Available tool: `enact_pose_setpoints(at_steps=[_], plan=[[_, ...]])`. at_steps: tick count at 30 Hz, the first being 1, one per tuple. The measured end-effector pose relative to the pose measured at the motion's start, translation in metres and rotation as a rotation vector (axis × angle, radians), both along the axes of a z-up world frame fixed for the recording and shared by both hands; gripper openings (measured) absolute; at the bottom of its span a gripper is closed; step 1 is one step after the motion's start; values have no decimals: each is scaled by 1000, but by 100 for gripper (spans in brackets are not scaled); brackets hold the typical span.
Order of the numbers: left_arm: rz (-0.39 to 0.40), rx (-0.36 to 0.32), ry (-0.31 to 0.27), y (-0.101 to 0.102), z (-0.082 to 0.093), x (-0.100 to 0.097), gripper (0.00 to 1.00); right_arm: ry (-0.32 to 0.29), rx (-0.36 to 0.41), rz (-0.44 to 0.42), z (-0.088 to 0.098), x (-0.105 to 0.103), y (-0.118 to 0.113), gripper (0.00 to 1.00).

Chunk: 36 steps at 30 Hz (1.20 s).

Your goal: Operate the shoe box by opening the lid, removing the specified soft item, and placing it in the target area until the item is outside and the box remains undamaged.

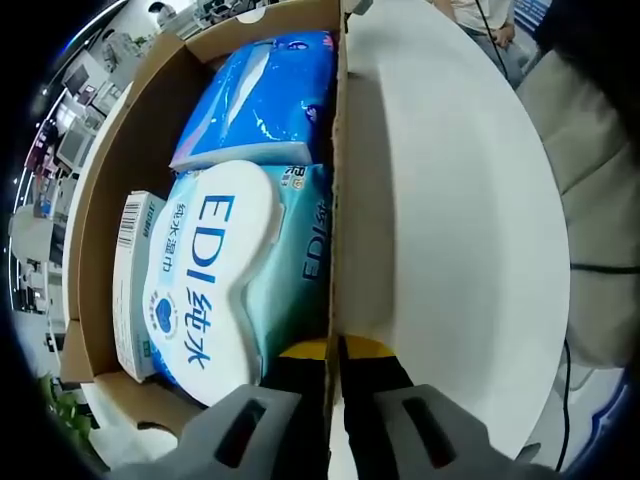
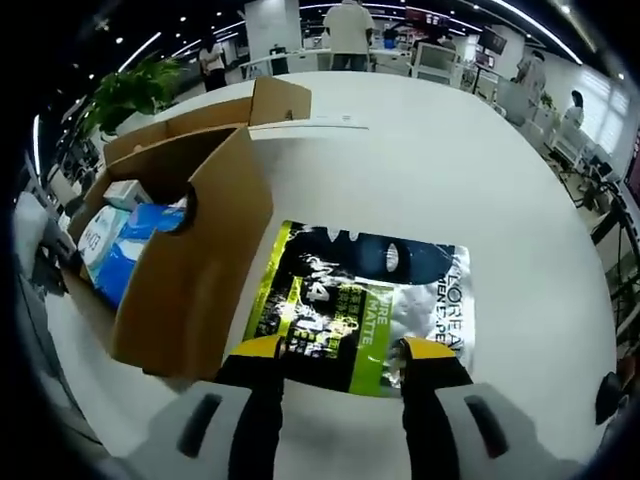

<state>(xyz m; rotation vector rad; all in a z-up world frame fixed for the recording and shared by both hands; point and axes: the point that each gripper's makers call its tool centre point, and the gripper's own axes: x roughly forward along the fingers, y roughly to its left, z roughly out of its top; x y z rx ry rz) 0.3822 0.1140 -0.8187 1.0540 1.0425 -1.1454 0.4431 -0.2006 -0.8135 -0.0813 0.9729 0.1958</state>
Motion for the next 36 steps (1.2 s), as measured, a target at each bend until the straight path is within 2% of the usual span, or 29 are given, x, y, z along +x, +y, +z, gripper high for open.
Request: enact_pose_setpoints(at_steps=[1,3,6,14,28,34,36], plan=[[0,0,0,0,0,0,1,-1,-5,7,0,0,0,45],[-1,0,1,0,0,0,1,-8,-72,59,-3,1,-5,43],[0,0,1,0,0,0,1,-11,-47,52,-3,0,-2,43],[-1,0,2,1,0,0,1,-11,-47,73,-3,5,-3,43],[2,-1,8,-1,0,0,1,1,-41,49,-3,17,-7,43],[2,-1,8,-1,1,0,1,-16,-20,7,0,19,-11,43],[3,-1,7,-1,0,0,1,-41,-19,15,5,21,-11,44]])
